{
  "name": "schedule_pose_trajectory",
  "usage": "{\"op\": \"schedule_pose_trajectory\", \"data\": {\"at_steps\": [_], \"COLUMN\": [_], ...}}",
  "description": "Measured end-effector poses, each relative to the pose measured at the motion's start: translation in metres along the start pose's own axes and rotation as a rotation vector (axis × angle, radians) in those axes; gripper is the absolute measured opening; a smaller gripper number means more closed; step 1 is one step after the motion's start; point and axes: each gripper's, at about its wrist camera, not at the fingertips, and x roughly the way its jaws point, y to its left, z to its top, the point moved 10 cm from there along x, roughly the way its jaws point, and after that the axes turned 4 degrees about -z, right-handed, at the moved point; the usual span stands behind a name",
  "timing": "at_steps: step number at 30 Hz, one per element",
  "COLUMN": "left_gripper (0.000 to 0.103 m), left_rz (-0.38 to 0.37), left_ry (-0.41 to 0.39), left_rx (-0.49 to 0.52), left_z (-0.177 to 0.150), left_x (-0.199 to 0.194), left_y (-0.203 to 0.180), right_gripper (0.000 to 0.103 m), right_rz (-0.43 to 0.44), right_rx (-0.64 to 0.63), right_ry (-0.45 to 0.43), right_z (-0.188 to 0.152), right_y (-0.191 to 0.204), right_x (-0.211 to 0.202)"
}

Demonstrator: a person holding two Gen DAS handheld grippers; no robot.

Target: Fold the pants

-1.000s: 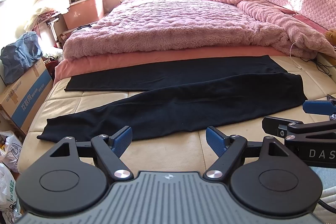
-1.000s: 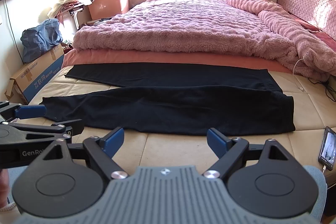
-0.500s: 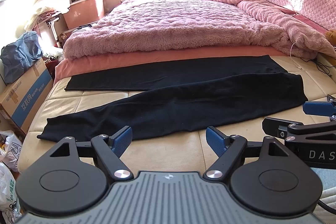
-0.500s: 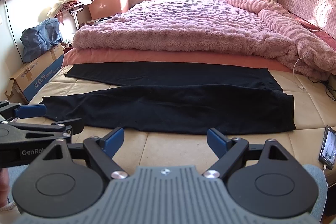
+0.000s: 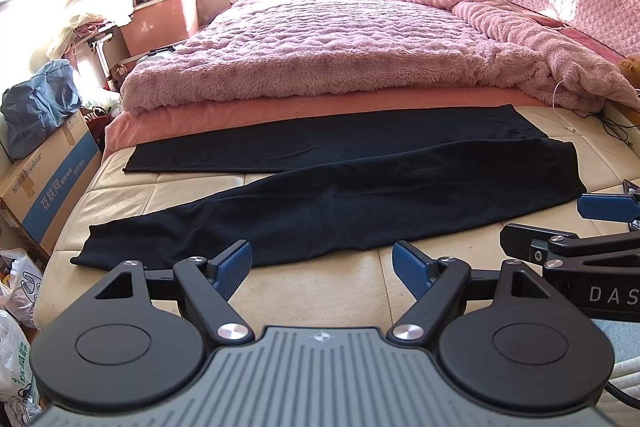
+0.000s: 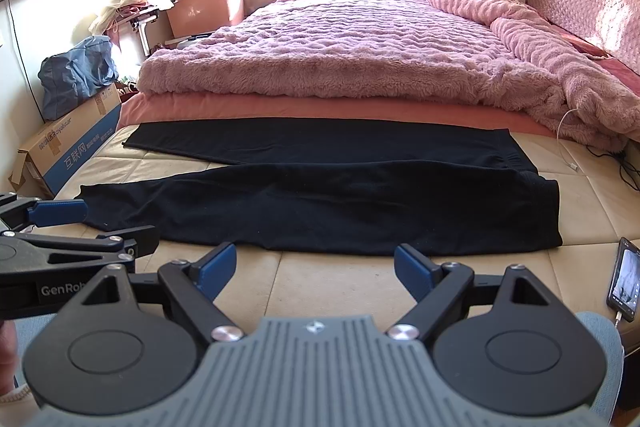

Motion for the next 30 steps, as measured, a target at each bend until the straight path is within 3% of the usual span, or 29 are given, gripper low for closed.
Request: {"op": "schedule_pose_trajectory", "data": {"at_steps": [12, 16, 22, 26, 30], "left_gripper": [0.089, 0.081, 0.076, 0.066, 0.065], "left_rz": [0.017, 0.026, 0.067, 0.078, 0.048], "left_ry": [0.01, -0.009, -0.036, -0.042, -0.009], "left_rx": [-0.032, -0.035, 0.027, 0.152, 0.392], "left_z": [0.003, 0.014, 0.036, 0.045, 0.038], "left_x": [0.012, 0.021, 0.041, 0.058, 0.076], "left_y": [0.016, 0.031, 0.071, 0.099, 0.119], "right_gripper": [0.082, 0.082, 0.082, 0.082, 0.082], "right_rz": [-0.013, -0.021, -0.044, -0.087, -0.051], "right_rx": [0.025, 0.031, 0.012, -0.064, -0.121], "right_ry": [-0.009, -0.138, -0.354, -0.422, -0.309], "right_z": [0.006, 0.025, 0.061, 0.08, 0.088], "right_y": [-0.005, -0.015, -0.049, -0.083, -0.12], "right_x": [0.008, 0.009, 0.015, 0.036, 0.078]}}
